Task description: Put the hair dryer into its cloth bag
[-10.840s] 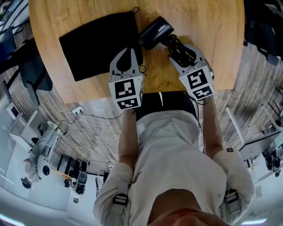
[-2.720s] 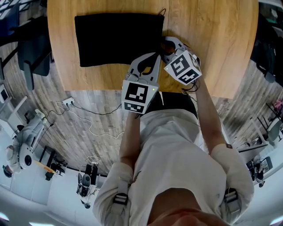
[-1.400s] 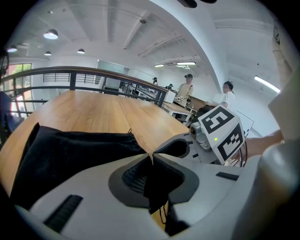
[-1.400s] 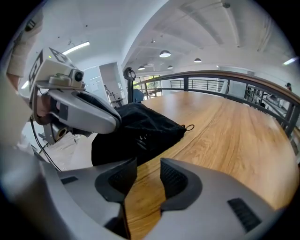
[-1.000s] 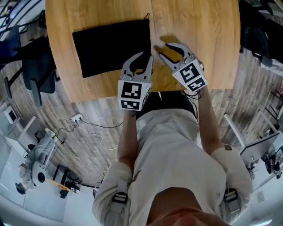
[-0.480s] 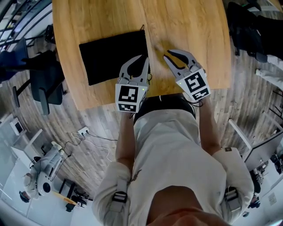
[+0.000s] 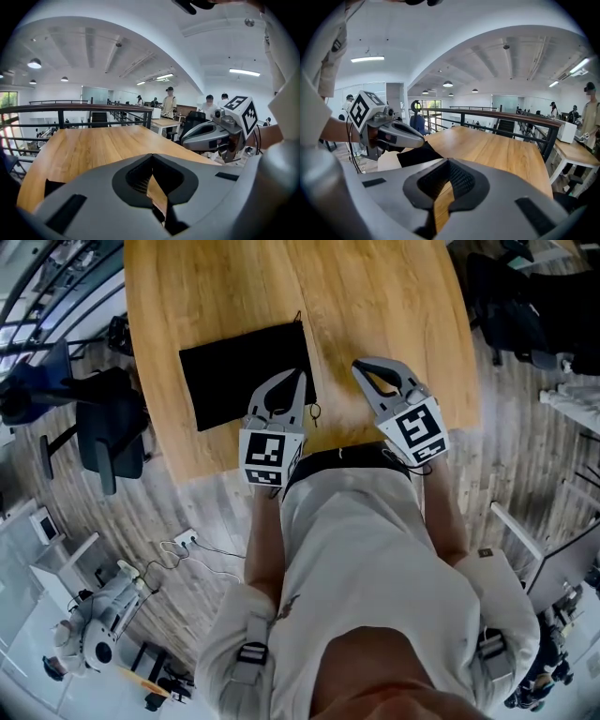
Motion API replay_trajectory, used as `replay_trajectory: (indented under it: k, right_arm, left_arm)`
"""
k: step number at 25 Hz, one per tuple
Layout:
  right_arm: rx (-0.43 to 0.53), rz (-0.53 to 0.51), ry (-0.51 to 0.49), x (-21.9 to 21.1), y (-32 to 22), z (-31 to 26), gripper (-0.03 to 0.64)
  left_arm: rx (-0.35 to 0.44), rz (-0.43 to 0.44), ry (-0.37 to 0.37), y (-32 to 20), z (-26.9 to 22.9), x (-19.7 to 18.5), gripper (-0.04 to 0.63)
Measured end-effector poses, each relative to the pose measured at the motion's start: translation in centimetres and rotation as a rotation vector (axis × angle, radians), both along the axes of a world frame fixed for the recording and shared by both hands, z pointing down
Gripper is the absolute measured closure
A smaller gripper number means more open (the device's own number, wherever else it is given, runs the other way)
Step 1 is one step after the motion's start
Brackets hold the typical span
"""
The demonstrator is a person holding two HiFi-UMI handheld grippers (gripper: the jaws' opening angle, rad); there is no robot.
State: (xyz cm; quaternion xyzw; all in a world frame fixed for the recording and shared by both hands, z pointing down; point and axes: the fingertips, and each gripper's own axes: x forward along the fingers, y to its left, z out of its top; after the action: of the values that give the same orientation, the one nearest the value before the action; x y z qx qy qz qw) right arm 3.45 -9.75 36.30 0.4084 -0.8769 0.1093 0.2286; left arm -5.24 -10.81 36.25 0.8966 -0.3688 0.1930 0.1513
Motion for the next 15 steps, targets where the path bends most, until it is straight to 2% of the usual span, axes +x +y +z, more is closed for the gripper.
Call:
replay_trajectory:
  k: [6, 15]
  right_arm:
    - [-0.014, 0.009, -0.042, -0.3, 1.6, -0.4, 0.595]
    - [-0.022, -0.01, -0.039, -0.4, 2.0, -0.3, 0.597]
  left_arm:
    - [-0.015, -0.005, 0.014, 1.5, -0.5, -0.1, 0.575]
    - [-0.015, -0.014, 0.009, 2.0, -0.6, -0.5, 0.575]
